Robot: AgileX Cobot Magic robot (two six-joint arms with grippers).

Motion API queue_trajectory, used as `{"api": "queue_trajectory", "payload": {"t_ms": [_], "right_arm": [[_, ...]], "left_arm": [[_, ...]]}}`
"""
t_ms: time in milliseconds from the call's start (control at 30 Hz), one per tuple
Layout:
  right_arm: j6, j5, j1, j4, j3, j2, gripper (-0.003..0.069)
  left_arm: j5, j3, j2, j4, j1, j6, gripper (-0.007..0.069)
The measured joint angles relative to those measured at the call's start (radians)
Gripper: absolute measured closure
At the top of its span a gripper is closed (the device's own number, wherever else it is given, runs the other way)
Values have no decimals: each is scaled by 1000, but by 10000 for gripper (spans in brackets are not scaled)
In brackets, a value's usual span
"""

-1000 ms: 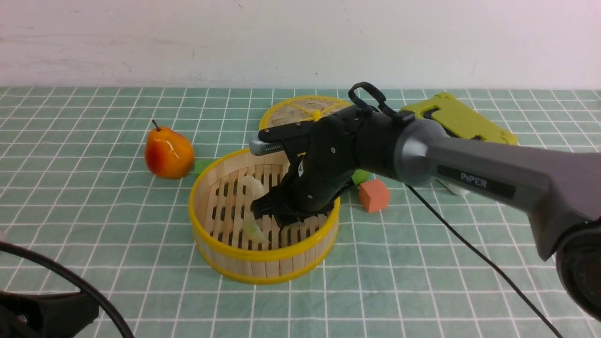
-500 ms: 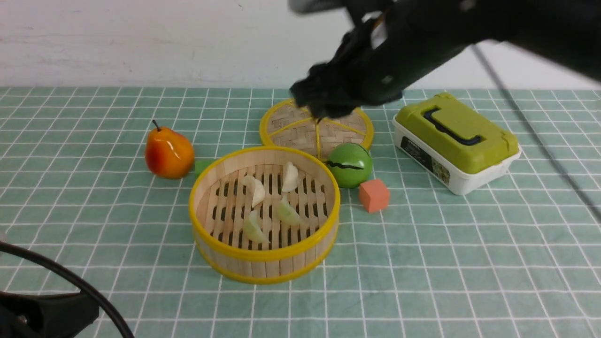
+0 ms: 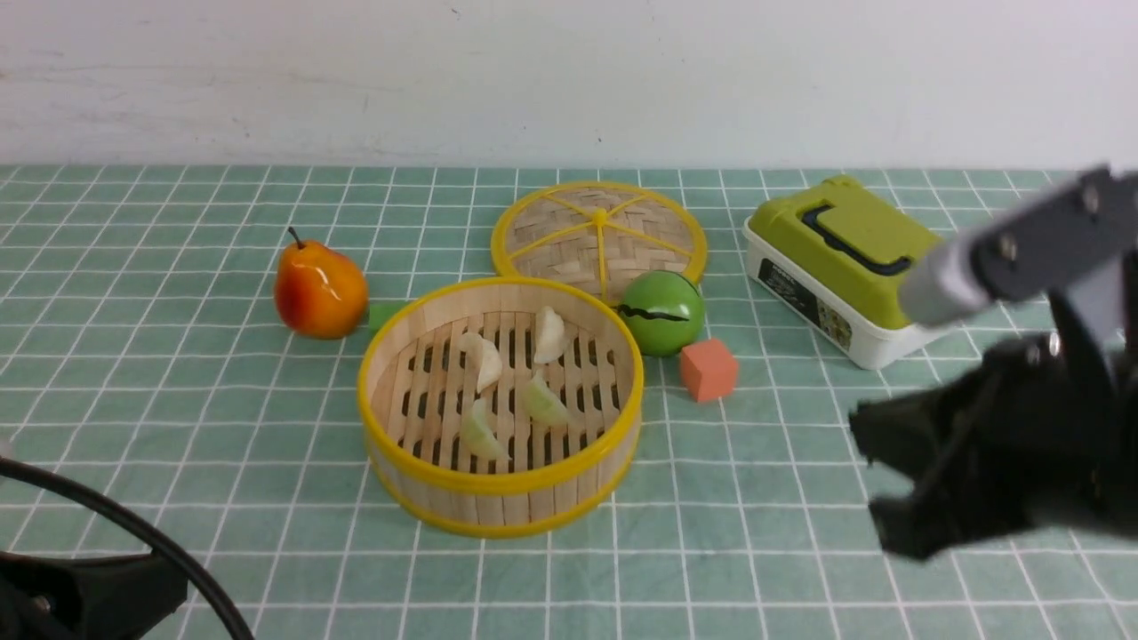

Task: Put the dumplings into the steamer on the table with the blue tablecloth.

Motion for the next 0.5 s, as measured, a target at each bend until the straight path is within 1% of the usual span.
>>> {"api": "queue_trajectory", "payload": {"t_ms": [33, 167, 267, 300, 367, 433, 500], "right_arm": [[0, -43, 0, 27, 68, -15, 679], [0, -140, 0, 124, 185, -25, 678], [-5, -151, -5, 150, 211, -27, 678], [-6, -151, -22, 155, 218, -34, 678], [-6, -152, -52, 153, 221, -58, 678], [-7, -160, -84, 126, 224, -107, 678], [-7, -171, -126, 49, 230, -182, 678]], "left_arm": [[0, 0, 0, 0, 0, 0, 601], [0, 0, 0, 0, 0, 0, 596], [0, 0, 0, 0, 0, 0, 596], [0, 0, 0, 0, 0, 0, 596], [0, 0, 0, 0, 0, 0, 596], [0, 0, 0, 0, 0, 0, 596], [0, 0, 0, 0, 0, 0, 596]]}}
